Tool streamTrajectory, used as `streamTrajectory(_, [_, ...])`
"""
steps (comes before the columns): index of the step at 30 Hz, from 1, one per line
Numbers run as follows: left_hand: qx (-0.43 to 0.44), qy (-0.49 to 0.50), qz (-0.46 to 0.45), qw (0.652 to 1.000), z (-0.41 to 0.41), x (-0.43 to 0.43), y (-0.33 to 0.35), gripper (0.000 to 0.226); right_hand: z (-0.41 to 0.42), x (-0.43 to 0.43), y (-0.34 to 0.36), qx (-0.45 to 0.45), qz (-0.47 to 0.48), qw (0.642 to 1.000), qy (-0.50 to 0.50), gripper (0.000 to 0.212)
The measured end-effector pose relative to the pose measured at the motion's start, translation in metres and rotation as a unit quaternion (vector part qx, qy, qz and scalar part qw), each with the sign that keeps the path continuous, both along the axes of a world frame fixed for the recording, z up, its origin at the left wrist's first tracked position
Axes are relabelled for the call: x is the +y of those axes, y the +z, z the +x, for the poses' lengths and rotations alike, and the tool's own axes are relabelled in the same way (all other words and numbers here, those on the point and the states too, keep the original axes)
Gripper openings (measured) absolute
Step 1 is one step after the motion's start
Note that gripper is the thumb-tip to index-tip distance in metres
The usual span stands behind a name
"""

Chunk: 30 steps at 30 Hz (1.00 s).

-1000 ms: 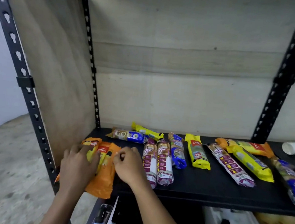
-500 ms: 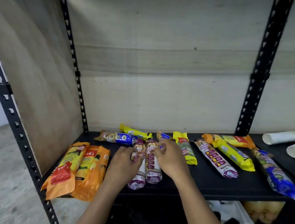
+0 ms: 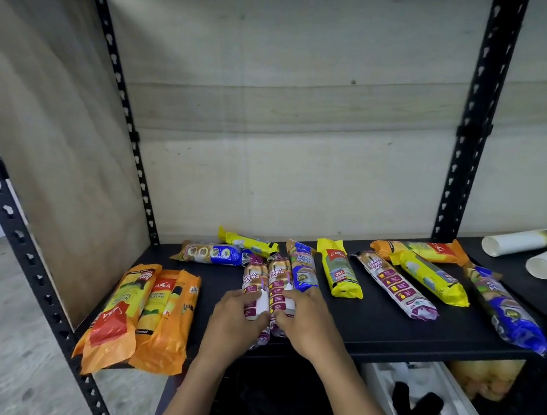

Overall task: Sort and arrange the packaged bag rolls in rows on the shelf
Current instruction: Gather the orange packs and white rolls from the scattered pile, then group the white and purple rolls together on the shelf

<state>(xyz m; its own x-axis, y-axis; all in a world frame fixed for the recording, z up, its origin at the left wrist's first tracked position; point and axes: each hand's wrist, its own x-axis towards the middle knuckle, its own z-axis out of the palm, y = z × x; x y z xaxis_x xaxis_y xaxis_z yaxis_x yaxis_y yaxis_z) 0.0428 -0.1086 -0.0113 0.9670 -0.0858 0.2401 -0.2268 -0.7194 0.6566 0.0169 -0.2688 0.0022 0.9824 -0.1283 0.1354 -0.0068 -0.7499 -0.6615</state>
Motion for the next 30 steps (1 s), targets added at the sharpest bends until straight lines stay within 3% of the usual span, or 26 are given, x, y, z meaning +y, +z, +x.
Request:
streamTrajectory(13, [-0.063,0.021,-0.026,0.997,-0.026,0.008,-0.017,0.053,-0.026,0.006,-0.013,-0.056,0.043,0.998,-0.001,0.050])
streamTrajectory(30, [-0.050,0.034,-0.004,0.998,-0.027,0.029,-0.018,0.049,-0.023,0.007,-0.015,-0.082,0.036,0.995,0.054,0.044])
